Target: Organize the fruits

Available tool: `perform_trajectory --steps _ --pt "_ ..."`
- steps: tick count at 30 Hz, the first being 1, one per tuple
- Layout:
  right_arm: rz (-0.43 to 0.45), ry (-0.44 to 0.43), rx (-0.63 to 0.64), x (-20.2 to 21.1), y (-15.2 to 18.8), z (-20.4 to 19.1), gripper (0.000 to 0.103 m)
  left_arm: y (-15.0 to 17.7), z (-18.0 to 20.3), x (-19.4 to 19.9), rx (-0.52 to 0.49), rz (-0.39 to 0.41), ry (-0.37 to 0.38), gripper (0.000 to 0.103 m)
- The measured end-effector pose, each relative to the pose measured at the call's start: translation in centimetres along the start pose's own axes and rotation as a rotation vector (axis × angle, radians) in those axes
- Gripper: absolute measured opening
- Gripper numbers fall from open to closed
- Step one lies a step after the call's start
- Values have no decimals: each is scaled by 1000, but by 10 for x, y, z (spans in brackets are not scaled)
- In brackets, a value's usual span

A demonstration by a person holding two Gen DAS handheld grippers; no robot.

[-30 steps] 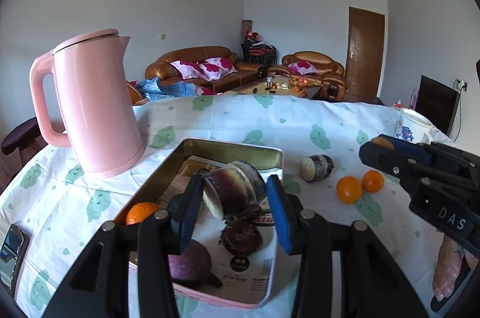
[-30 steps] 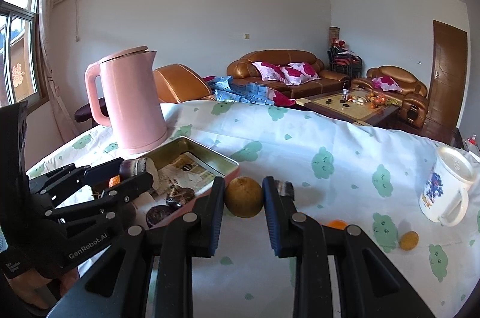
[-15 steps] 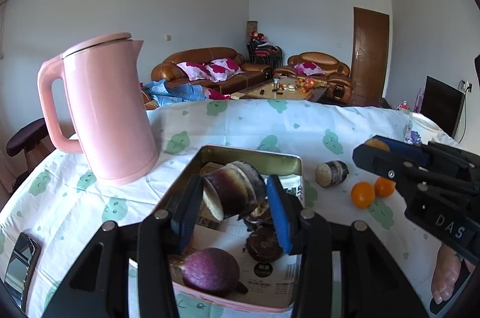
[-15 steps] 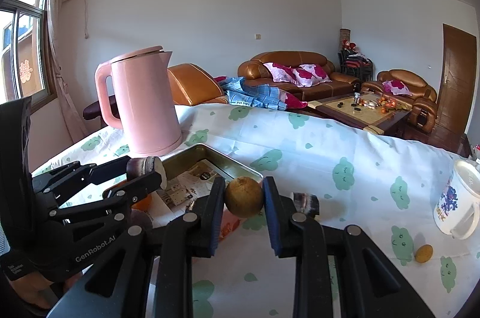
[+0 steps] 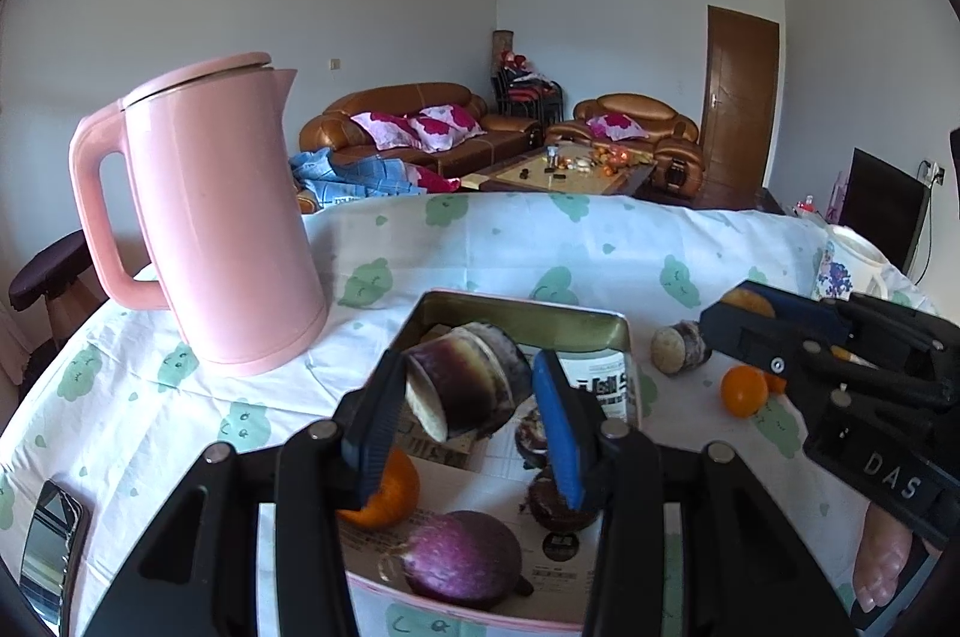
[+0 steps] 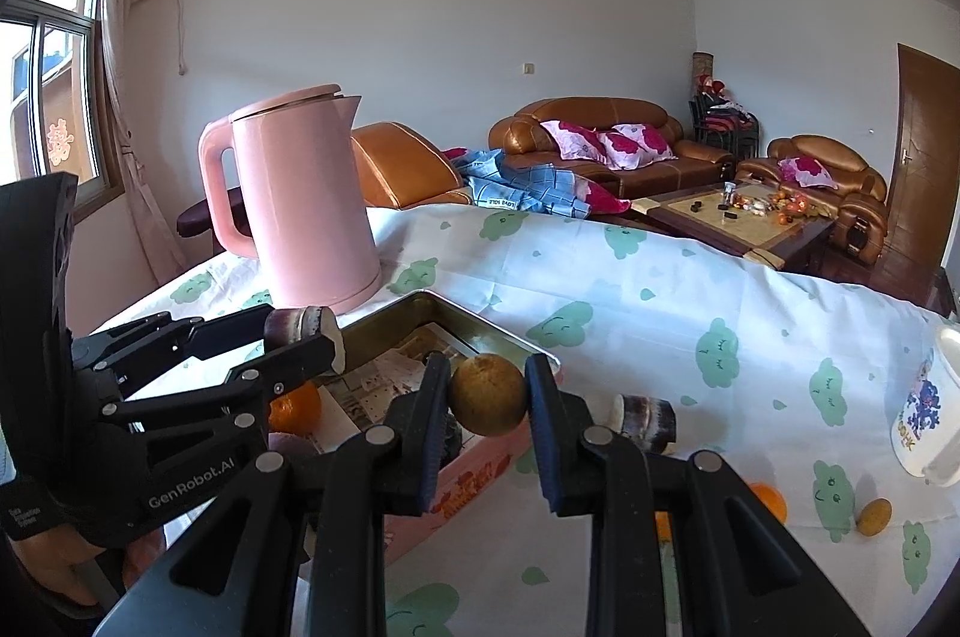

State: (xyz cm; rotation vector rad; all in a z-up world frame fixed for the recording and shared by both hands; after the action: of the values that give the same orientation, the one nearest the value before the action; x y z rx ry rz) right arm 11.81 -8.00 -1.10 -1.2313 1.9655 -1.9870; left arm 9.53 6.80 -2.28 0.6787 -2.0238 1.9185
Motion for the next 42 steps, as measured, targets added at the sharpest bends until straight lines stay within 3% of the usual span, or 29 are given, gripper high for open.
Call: perform_trajectory --steps 17,29,42 --pt "-23 -43 5 -33 -8 -16 27 -17 -30 -37 15 -84 39 45" --pt "-74 -31 -5 -65 -5 -11 27 -14 -21 -74 -20 -163 62 45" --pt "-120 -4 -34 -84 3 -2 27 -10 -16 -80 -26 -176 87 44"
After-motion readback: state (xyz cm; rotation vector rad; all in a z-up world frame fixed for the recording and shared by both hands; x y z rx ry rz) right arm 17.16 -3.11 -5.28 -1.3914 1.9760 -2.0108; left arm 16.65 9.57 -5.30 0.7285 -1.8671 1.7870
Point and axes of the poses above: each gripper's, at about its wrist camera, not at the fingertips, and x roughly against the way its jaws point, z to its right, y to its underside, the point moved 2 cm from there along -x, roughly the way its jaws point, and after that the axes turned 10 degrees about -y, right-handed, at the moved point
